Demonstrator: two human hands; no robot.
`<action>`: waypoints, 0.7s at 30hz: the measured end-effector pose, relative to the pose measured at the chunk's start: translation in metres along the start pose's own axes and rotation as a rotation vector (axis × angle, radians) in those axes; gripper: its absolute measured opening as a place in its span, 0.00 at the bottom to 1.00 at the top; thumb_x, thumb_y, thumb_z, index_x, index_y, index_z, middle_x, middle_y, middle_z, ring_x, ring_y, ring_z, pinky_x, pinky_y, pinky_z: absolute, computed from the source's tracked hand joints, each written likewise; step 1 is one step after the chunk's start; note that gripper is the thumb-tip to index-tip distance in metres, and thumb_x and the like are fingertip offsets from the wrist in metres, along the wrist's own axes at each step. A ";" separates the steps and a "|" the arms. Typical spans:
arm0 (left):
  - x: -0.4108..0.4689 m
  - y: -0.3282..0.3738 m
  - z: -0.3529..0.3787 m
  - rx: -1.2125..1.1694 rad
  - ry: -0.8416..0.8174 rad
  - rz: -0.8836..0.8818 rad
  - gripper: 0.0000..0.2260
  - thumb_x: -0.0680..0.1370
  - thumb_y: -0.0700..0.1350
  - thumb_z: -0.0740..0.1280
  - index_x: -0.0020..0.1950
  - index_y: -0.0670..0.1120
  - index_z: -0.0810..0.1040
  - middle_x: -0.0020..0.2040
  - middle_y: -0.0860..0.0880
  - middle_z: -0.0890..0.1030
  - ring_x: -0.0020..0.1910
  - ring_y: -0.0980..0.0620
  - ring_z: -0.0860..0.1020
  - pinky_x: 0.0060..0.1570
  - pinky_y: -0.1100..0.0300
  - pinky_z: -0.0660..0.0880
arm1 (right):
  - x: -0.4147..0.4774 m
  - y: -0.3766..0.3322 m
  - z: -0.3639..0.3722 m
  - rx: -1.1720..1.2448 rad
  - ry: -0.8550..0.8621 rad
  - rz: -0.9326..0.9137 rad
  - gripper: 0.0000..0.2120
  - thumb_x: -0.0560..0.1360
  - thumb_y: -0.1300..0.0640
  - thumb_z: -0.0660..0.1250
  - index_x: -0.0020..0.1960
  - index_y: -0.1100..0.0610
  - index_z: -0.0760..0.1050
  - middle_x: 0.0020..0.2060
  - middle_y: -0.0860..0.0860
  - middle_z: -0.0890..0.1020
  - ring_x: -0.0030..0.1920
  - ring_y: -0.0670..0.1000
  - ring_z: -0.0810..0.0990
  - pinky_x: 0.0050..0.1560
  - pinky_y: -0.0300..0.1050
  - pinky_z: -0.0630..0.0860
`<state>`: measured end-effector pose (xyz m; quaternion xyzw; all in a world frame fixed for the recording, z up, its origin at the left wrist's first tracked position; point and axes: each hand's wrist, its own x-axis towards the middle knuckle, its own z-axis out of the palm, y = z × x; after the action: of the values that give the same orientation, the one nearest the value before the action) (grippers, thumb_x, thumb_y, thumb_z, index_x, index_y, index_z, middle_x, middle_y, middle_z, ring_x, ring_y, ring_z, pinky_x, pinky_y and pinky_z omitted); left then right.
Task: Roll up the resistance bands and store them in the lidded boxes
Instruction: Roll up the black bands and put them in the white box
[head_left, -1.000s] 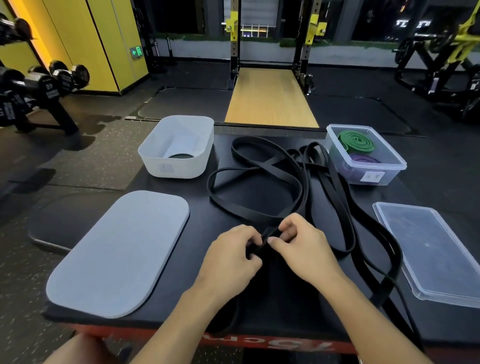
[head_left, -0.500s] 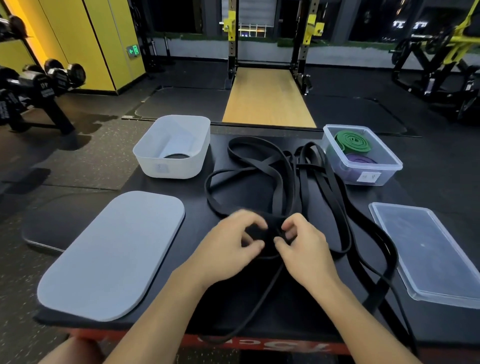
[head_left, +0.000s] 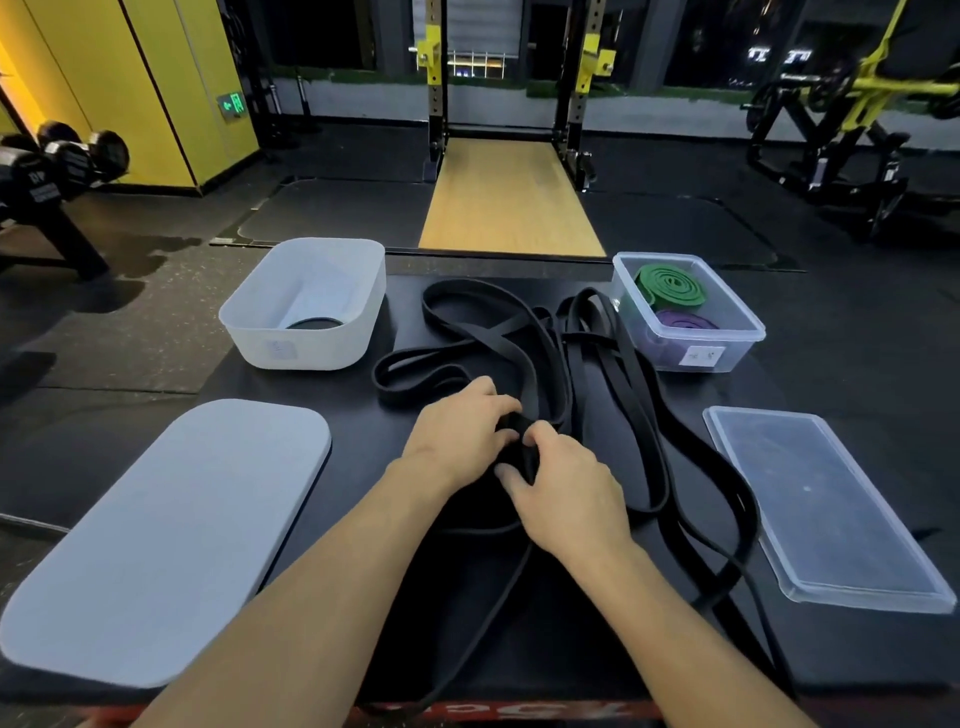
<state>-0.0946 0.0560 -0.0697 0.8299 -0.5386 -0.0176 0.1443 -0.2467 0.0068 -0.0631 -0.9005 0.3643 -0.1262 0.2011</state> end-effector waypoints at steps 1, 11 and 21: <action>0.002 0.000 -0.001 -0.007 -0.018 0.013 0.15 0.85 0.54 0.63 0.71 0.55 0.76 0.58 0.54 0.72 0.52 0.50 0.79 0.46 0.55 0.74 | 0.001 0.000 0.001 0.011 0.006 -0.001 0.13 0.81 0.44 0.65 0.61 0.47 0.69 0.50 0.45 0.79 0.48 0.53 0.81 0.46 0.50 0.77; 0.038 -0.024 -0.036 -1.479 0.280 -0.638 0.07 0.85 0.42 0.63 0.48 0.43 0.77 0.40 0.47 0.82 0.36 0.54 0.83 0.42 0.58 0.80 | -0.001 0.016 0.000 0.187 0.054 0.014 0.09 0.80 0.56 0.63 0.55 0.46 0.64 0.34 0.44 0.73 0.37 0.51 0.77 0.43 0.52 0.77; 0.004 0.006 -0.021 -1.058 -0.069 -0.477 0.14 0.82 0.51 0.70 0.52 0.39 0.83 0.44 0.45 0.85 0.40 0.53 0.83 0.41 0.62 0.82 | -0.002 0.007 0.004 0.245 0.119 -0.116 0.11 0.78 0.55 0.66 0.57 0.45 0.68 0.31 0.43 0.71 0.33 0.45 0.72 0.39 0.47 0.74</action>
<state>-0.0940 0.0544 -0.0476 0.7422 -0.2592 -0.3433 0.5139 -0.2511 0.0045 -0.0700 -0.8796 0.3049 -0.2342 0.2800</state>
